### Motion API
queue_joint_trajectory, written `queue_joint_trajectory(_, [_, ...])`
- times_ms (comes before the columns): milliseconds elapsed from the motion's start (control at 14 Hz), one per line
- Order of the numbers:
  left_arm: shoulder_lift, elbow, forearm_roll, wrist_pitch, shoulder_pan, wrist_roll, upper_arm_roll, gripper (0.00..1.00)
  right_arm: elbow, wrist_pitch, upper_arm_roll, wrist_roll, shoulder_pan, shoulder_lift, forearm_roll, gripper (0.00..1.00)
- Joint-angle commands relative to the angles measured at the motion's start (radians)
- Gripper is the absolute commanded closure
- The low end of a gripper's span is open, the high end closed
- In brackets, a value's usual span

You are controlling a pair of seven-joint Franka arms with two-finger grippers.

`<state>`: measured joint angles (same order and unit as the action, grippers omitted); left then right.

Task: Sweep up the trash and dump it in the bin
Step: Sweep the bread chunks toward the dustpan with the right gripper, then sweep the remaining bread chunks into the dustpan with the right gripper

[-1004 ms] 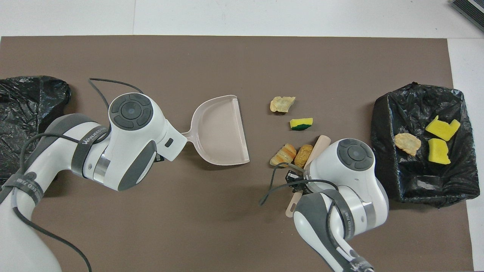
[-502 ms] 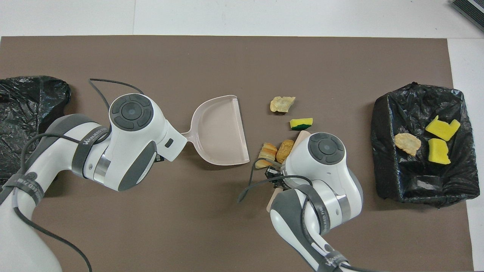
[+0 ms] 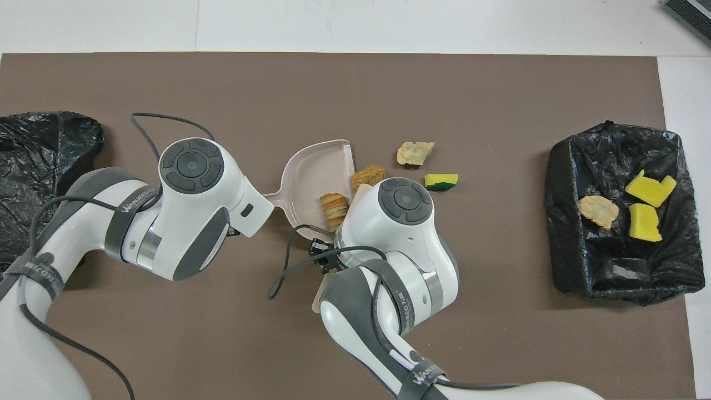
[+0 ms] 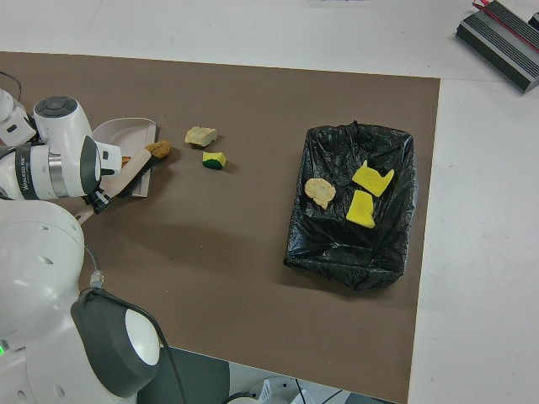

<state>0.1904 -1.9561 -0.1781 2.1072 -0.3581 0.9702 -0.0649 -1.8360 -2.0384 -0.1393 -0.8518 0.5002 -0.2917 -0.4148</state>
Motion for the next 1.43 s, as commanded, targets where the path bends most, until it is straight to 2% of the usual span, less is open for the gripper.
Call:
queue_joint_trajectory(0, [-0.012, -0.024, -0.021, 0.022, 0.004, 0.018, 0.004, 1.00, 0.041, 0.116, 0.009, 0.045, -0.064, 0.025, 0.010, 1.00])
queue_joint_trajectory(143, [-0.012, -0.024, -0.020, 0.013, 0.013, 0.010, 0.004, 1.00, 0.041, 0.187, 0.009, 0.071, -0.112, 0.065, 0.124, 1.00])
queue_joint_trajectory(430, [-0.012, -0.024, -0.017, 0.014, 0.024, 0.007, 0.004, 1.00, 0.040, 0.262, 0.009, 0.190, -0.192, 0.077, 0.371, 1.00])
queue_joint_trajectory(932, [-0.014, -0.024, -0.017, -0.012, 0.025, -0.060, 0.002, 1.00, 0.033, 0.282, 0.009, 0.666, -0.388, 0.040, 0.703, 1.00])
queue_joint_trajectory(1147, [-0.016, -0.024, -0.014, -0.032, 0.024, -0.109, 0.002, 1.00, 0.041, 0.277, 0.007, 0.718, -0.387, -0.016, 0.766, 1.00])
queue_joint_trajectory(1362, [-0.019, -0.026, -0.014, -0.041, 0.022, -0.145, 0.002, 1.00, 0.084, 0.279, -0.013, 0.720, -0.341, -0.072, 0.749, 1.00])
